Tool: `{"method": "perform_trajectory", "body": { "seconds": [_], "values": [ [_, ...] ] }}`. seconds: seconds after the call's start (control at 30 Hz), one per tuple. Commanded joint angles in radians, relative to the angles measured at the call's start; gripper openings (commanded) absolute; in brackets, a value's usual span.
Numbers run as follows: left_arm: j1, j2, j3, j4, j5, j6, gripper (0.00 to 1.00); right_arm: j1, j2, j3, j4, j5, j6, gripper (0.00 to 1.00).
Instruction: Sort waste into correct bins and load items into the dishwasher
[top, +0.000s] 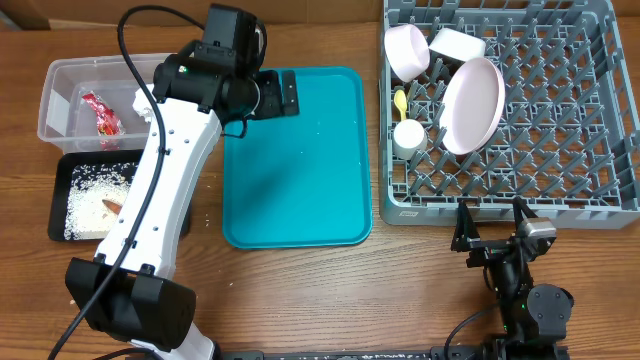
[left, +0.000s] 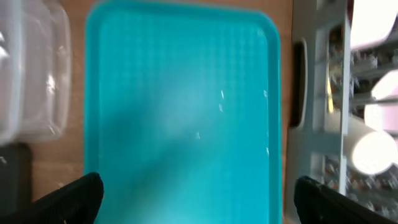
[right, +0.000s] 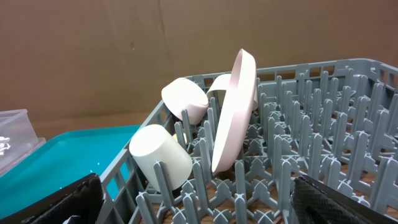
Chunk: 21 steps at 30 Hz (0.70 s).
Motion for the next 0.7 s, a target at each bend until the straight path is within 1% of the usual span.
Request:
{"method": "perform_trajectory", "body": {
  "seconds": [0.0,0.07,0.17,0.27,0.4,0.53,0.67],
  "values": [
    [-0.021,-0.089,-0.019,0.095,-0.105,0.102,1.0,-0.002,-0.011,-0.011,0.003,0.01,0.007,1.0],
    [-0.027,-0.152,-0.078,0.227,-0.109,0.192,1.0,-0.002,-0.011,-0.01,0.003,0.01,0.007,1.0],
    [-0.02,-0.282,-0.233,0.416,-0.109,0.257,1.0,-0.002,-0.011,-0.01,0.003,0.01,0.007,1.0],
    [0.02,-0.462,-0.457,0.593,-0.097,0.262,1.0,-0.002,-0.011,-0.01,0.003,0.01,0.007,1.0],
    [0.114,-0.721,-0.769,0.771,-0.023,0.259,1.0,-0.002,-0.011,-0.011,0.003,0.01,0.007,1.0],
    [0.205,-0.97,-1.056,0.888,0.036,0.259,1.0,-0.002,-0.011,-0.011,0.003,0.01,0.007,1.0],
    [0.251,-1.197,-1.303,1.011,0.045,0.259,1.0,-0.002,-0.011,-0.01,0.003,0.01,0.007,1.0]
  ]
}}
